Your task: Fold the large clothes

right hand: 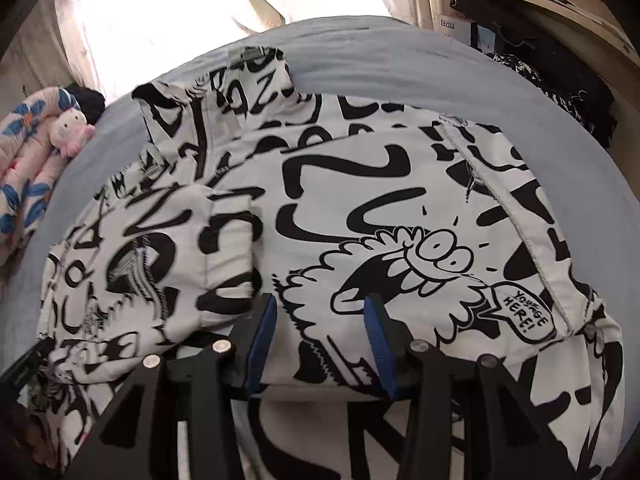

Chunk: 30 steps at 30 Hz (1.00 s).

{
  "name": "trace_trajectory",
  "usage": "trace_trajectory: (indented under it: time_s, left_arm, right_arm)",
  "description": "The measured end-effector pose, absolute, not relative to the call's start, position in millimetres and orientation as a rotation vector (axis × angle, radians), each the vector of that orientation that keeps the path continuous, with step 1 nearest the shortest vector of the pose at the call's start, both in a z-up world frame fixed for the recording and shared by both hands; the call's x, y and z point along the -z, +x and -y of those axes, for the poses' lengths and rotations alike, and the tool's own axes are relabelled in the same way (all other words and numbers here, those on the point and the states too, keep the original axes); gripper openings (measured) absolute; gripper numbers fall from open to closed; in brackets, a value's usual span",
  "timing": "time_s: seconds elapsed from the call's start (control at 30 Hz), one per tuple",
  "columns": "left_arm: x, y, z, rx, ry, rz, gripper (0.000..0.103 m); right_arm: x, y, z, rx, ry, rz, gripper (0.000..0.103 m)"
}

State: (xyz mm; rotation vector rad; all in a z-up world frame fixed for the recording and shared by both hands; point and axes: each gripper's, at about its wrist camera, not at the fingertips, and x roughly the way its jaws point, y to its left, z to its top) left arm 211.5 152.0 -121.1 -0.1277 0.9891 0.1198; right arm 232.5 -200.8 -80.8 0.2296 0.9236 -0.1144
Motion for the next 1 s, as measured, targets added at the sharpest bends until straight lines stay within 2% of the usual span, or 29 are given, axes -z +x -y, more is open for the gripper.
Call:
trace_trajectory:
  time_s: [0.17, 0.2, 0.23, 0.3, 0.6, 1.0]
  left_arm:
    - [106.3, 193.7, -146.4, -0.122, -0.11, -0.978, 0.032]
    - [101.3, 188.8, -144.0, -0.127, -0.099, -0.976, 0.043]
    - [97.3, 184.7, -143.1, -0.141, -0.087, -0.97, 0.058]
    - [84.8, 173.7, -141.4, -0.164, -0.069, -0.931, 0.066]
    - [43.8, 141.4, -141.4, -0.153, -0.089, -0.865, 0.067]
    - [17.0, 103.1, -140.0, -0.14, -0.096, -0.824, 0.067]
  right_arm:
    - [67.9, 220.3, 192.4, 0.086, 0.249, -0.907, 0.046]
    - [65.1, 217.3, 190.0, 0.083, 0.243, -0.904, 0.046]
    - [62.6, 214.4, 187.7, 0.081, 0.236, -0.902, 0.046]
    - [57.0, 208.7, 182.7, 0.08, 0.22, -0.897, 0.046]
    - [34.9, 185.1, 165.3, 0.057, 0.191, -0.856, 0.046]
    - [15.3, 153.7, 144.4, 0.02, 0.149, -0.827, 0.046]
